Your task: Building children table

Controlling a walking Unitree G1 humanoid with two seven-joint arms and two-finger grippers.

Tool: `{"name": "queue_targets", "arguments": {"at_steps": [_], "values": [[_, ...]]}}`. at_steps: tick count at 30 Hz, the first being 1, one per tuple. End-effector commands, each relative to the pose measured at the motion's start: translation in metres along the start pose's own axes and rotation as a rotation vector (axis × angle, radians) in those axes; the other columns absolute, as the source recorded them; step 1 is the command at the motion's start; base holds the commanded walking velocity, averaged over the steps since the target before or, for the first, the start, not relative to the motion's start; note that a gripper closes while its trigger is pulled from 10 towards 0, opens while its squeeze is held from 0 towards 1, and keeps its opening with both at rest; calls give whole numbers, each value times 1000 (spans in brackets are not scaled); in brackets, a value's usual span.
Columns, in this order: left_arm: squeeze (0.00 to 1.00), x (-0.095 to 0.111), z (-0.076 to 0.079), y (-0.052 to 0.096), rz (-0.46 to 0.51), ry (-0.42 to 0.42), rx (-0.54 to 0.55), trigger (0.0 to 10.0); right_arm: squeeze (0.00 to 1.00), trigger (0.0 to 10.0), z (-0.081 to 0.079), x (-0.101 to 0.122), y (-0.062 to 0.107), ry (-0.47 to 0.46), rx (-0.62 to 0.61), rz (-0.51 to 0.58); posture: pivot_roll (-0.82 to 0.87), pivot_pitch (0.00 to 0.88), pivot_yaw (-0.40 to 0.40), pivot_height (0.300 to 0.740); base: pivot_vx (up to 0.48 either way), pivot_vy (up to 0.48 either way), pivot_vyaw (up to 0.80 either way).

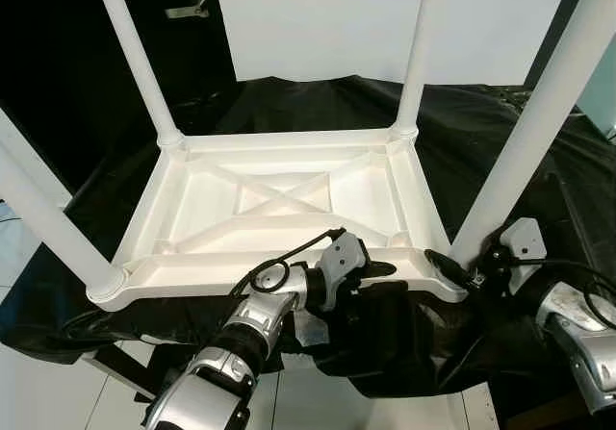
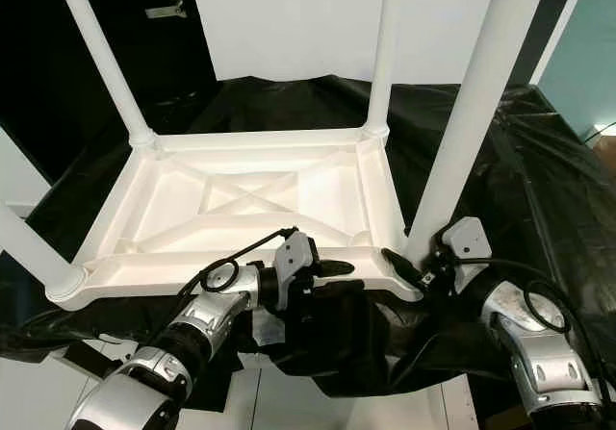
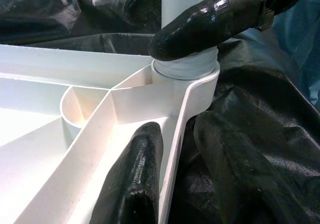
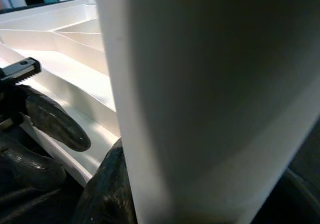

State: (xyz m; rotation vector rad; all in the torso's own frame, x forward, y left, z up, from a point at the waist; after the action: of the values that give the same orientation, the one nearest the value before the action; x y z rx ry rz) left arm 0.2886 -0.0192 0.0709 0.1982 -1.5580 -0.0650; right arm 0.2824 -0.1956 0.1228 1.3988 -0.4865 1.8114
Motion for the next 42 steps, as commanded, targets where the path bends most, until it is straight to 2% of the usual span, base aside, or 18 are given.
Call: {"name": "queue_targets", "arguments": {"at_steps": [1,6,8,10,12,16,19,20,25,30,31,32,33,34,36,40,41,42], "values": [[0,-47,23,8,-158,145,-74,10000,0,0,-11,-15,1,-31,63,-59,-119,0,25,740,0,0,0],[0,-47,23,9,-159,144,-74,10000,0,0,-11,-18,0,-78,13,-37,-119,0,26,740,0,0,0],[0,-47,22,9,-161,143,-73,10000,0,0,-9,-11,-13,-140,-187,63,-120,0,26,740,0,0,0],[0,-47,22,9,-162,142,-73,10000,0,0,-8,-8,-18,-199,-306,110,-120,0,25,740,0,0,0],[0,-47,22,9,-161,141,-74,10000,0,0,-16,-11,-21,-242,-445,111,-118,0,24,740,0,0,0],[0,-47,22,8,-161,139,-74,10000,0,0,-28,-20,-23,-293,-624,84,-110,0,20,740,0,0,0],[0,-46,23,7,-157,143,-74,10000,0,0,-28,-23,-21,-307,-708,71,-111,0,23,740,0,0,0],[0,-48,24,8,-160,144,-76,10000,0,0,-19,-26,-15,-312,-793,55,-110,0,22,740,0,0,0],[0,-49,24,9,-164,145,-76,10000,0,0,-5,-30,-10,-325,-901,31,-110,0,21,740,0,0,0],[0,-49,24,9,-164,145,-76,10000,0,0,-5,-27,-13,-322,-926,31,-108,0,22,740,0,0,0],[0,-49,24,8,-163,144,-77,10000,0,2353,-8,-26,-17,-319,-919,33,-108,0,22,740,0,0,0],[0,-48,24,8,-162,144,-78,10000,0,10000,-13,-21,-24,-309,-868,47,-106,0,20,740,0,0,0],[0,-48,24,8,-162,144,-78,10000,0,10000,-13,-21,-24,-309,-868,47,-106,0,20,740,0,0,0],[0,-48,24,8,-161,143,-78,10000,1000,10000,-17,-17,-28,-302,-819,66,-107,0,20,740,0,0,0],[0,-49,24,9,-162,143,-78,10000,1000,10000,-19,-10,-32,-259,-733,88,-112,0,24,740,0,0,0],[0,-49,24,10,-165,143,-79,10000,1000,10000,-15,-8,-33,-217,-690,87,-115,0,26,740,0,0,0],[0,-49,24,10,-166,143,-80,10000,0,10000,-14,-7,-33,-229,-638,90,-117,0,27,740,0,0,0],[0,-49,24,10,-166,143,-80,10000,0,10000,-14,-7,-33,-229,-638,90,-117,0,27,740,0,0,0]]}}
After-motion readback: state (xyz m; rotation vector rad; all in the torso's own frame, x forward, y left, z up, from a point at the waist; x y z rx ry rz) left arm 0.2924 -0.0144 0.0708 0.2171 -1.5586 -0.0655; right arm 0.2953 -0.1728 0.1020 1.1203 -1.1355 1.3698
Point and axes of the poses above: a point about 5 cm out from each wrist's last joint towards the gripper, its own y axis pointing back from the gripper into the wrist, its own x axis along the axis of the wrist's last joint, z = x × y, the point moved 4 cm from there along -y, pointing out of the wrist towards the gripper, and after that the axes turned 2 degrees about y, right-handed, at the moved point
